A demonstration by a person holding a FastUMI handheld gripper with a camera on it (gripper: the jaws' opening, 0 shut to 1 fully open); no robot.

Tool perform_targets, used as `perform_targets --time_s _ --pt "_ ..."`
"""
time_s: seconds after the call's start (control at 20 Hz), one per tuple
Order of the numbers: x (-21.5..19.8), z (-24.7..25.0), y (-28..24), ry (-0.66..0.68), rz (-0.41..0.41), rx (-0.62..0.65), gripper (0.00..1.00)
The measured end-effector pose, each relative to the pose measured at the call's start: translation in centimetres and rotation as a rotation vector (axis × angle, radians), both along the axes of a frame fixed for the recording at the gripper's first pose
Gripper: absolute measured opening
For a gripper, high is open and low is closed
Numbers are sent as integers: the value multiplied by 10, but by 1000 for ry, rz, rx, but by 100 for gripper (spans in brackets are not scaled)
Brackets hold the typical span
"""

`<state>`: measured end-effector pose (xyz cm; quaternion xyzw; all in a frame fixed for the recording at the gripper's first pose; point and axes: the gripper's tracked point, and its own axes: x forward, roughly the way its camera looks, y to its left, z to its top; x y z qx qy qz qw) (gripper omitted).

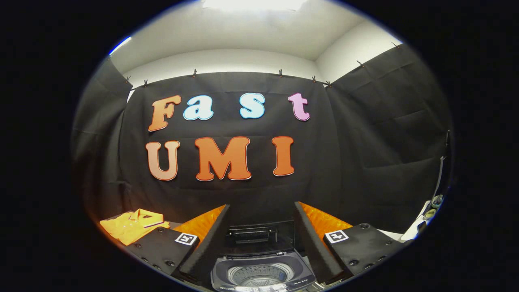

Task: Put the clothes into the washing machine and then close the washing machine lid.

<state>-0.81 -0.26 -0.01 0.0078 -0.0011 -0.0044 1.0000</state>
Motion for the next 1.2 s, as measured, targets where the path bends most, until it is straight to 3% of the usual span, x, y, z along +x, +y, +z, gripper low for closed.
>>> perform_targets --time_s 1.2 --pt "-7 15 27 -29 -28 15 98"
